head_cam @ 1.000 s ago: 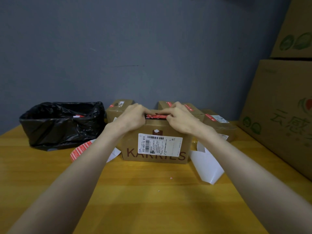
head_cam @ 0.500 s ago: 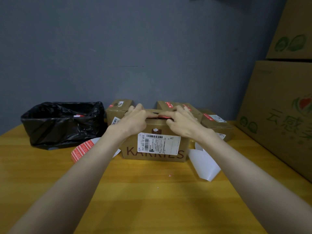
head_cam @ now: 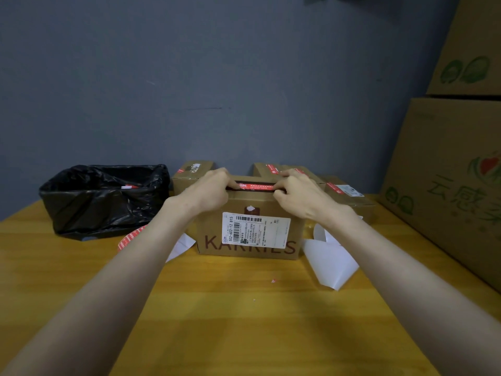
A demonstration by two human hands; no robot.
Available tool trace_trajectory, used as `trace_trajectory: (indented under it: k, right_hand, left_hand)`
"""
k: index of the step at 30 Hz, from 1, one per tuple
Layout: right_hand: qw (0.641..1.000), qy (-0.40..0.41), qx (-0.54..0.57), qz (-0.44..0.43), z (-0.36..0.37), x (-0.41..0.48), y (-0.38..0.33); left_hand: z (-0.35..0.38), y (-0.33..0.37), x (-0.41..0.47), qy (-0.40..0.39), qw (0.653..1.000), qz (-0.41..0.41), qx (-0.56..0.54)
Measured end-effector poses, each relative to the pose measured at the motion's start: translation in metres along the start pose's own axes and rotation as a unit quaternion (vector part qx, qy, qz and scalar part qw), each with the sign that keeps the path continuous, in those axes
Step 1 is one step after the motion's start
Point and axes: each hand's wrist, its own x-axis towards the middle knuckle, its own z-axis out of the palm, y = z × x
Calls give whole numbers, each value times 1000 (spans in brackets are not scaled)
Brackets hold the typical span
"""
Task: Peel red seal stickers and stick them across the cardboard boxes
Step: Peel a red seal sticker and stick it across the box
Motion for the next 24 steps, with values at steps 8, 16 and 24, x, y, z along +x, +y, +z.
trace_trajectory:
  k: [8, 16, 24]
  right_hand:
    - [995, -3, -94, -46, -3, -6, -4]
    - [998, -4, -48, -37, -1, -4, 2]
    - [993, 89, 55, -62, 1, -12, 18]
  left_hand:
    - [-12, 1, -1, -40, 999, 14, 2]
    - [-15, -9, -3, -22, 999, 28, -38]
    - [-3, -37, 0, -119, 991, -23, -61]
